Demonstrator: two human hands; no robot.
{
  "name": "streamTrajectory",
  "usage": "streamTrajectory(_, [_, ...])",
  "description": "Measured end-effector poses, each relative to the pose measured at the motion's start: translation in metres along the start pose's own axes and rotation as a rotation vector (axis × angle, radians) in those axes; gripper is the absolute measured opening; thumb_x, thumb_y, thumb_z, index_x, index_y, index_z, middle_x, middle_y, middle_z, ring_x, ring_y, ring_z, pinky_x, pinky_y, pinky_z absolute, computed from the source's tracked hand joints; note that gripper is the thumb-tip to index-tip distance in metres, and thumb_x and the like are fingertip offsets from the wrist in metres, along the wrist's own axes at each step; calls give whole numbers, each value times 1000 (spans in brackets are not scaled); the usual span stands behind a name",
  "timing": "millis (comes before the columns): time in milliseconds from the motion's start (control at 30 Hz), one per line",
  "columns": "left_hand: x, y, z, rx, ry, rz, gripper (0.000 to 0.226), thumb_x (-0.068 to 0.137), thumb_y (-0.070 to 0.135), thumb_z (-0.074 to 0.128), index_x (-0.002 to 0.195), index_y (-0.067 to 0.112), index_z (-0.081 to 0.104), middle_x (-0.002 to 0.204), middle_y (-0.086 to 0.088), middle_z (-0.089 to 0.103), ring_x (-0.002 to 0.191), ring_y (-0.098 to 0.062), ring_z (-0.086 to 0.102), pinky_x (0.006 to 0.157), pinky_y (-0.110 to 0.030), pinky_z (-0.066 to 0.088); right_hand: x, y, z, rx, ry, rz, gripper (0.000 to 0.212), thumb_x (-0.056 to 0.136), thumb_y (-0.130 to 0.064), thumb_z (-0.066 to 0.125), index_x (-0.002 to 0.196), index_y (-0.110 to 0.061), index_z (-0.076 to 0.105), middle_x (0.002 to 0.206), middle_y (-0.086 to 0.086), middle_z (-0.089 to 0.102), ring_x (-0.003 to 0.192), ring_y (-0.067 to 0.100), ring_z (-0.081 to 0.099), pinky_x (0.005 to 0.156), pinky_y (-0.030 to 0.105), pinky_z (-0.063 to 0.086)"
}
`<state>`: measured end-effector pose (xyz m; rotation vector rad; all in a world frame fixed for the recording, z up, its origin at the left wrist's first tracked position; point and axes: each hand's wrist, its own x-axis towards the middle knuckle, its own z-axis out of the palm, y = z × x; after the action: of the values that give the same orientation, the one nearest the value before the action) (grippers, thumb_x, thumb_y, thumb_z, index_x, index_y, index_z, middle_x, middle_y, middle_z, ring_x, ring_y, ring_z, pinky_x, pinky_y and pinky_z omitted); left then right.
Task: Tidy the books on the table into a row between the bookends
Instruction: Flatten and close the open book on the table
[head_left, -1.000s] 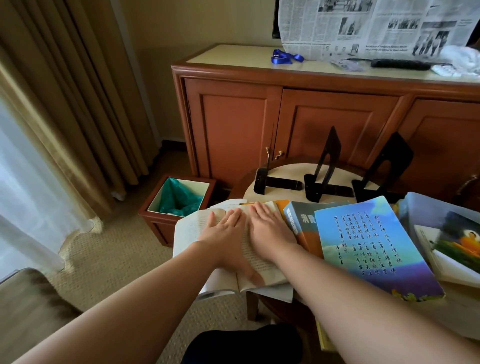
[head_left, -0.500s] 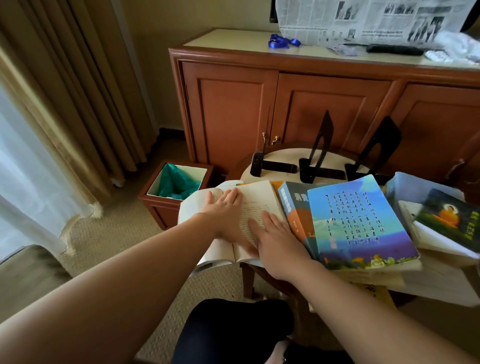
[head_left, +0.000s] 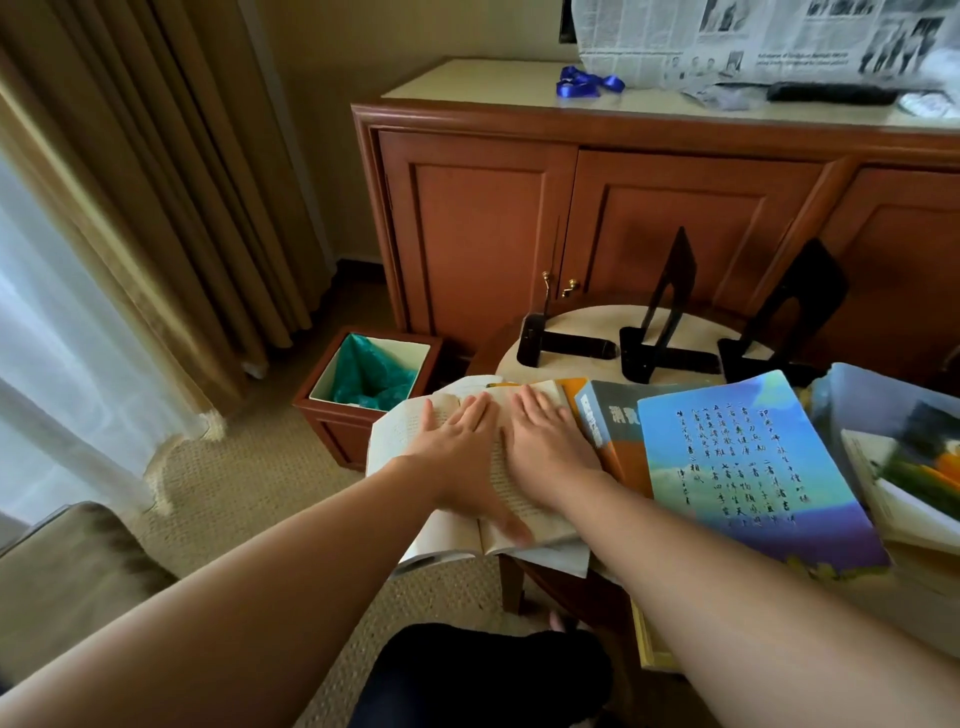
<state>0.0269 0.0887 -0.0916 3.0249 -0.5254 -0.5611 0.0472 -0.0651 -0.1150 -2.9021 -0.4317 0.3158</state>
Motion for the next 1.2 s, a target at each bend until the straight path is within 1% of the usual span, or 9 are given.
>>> streamTrajectory(167, [-1,-1,1,-13,13,-15,172,40,103,65,164,14,-14,174,-2,-16,160,-22,-15,123,-67,-11,-54,1,14,-57,13,-40,77,108,-44,35,164,-8,-4,172,9,-14,159,24,-14,128,42,-4])
streamTrajectory(400, [-17,-7,9,-100,138,-115,153,49,105,55,165,28,-9,173,-1,-20,157,-23,-25,118,-69,-19,-97,4,19,1,1,-19,63,111,-27,27,165,-9,-2,173,9,-13,158,23,-15,129,42,-4])
streamTrajectory(500, [-31,-16,24,-285,247,-331,141,57,103,51,163,31,-9,173,-5,-15,160,-28,-13,122,-68,-6,-97,4,17,77,15,13,61,113,-38,21,165,-12,4,173,5,-8,159,19,-10,129,38,-2])
streamTrajectory(567, [-43,-23,33,-488,278,-519,131,65,95,57,161,30,-5,168,-13,8,156,-36,16,123,-66,17,-97,2,17,98,10,33,61,113,-40,21,165,-14,4,173,4,-8,159,18,-10,129,38,-2])
streamTrajectory(667, [-60,-33,41,-990,206,-711,129,70,84,71,161,18,7,143,-11,49,120,-30,60,94,-49,58,-96,1,17,122,19,48,62,112,-43,22,165,-16,4,173,1,-7,159,17,-11,130,41,0])
streamTrajectory(800, [-76,-48,34,-1244,181,-773,114,57,74,88,141,10,43,112,-7,67,92,-23,71,60,-35,60,-97,1,12,217,32,65,63,111,-44,30,165,-18,11,174,-2,-1,159,15,-6,128,37,0])
streamTrajectory(1000, [-87,-66,33,-1428,49,-705,104,51,69,92,130,14,54,116,-9,71,102,-29,73,92,-49,61,-99,2,8,268,55,54,65,110,-43,37,165,-16,15,174,-2,5,159,14,-1,125,33,3])
streamTrajectory(1100, [-89,-64,47,-1506,6,-693,117,52,74,89,144,20,42,125,-10,65,109,-31,69,89,-49,61,-97,2,7,263,35,59,65,110,-44,36,165,-17,14,174,-3,4,159,14,-1,127,36,3])
streamTrajectory(1200, [-90,-65,59,-1604,48,-674,136,29,73,96,143,20,45,126,-11,68,107,-33,73,81,-48,64,-97,2,6,261,30,64,65,110,-43,37,165,-17,14,174,-3,4,159,15,0,128,38,5])
